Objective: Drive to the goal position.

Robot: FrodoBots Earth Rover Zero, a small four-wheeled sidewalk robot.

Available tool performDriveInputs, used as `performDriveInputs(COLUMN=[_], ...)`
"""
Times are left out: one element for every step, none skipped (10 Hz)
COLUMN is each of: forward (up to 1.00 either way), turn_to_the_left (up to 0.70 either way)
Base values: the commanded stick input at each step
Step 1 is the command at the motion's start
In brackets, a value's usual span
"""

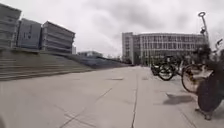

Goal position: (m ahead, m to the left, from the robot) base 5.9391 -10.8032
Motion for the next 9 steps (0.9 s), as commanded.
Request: performDriveInputs(forward=[0.7,0.7,0.7,0.7,0.7,0.7,0.7,0.7,0.7], turn_to_the_left=[0.0,0.0,0.0,0.0,-0.16,-0.34,0.0,0.0,0.0])
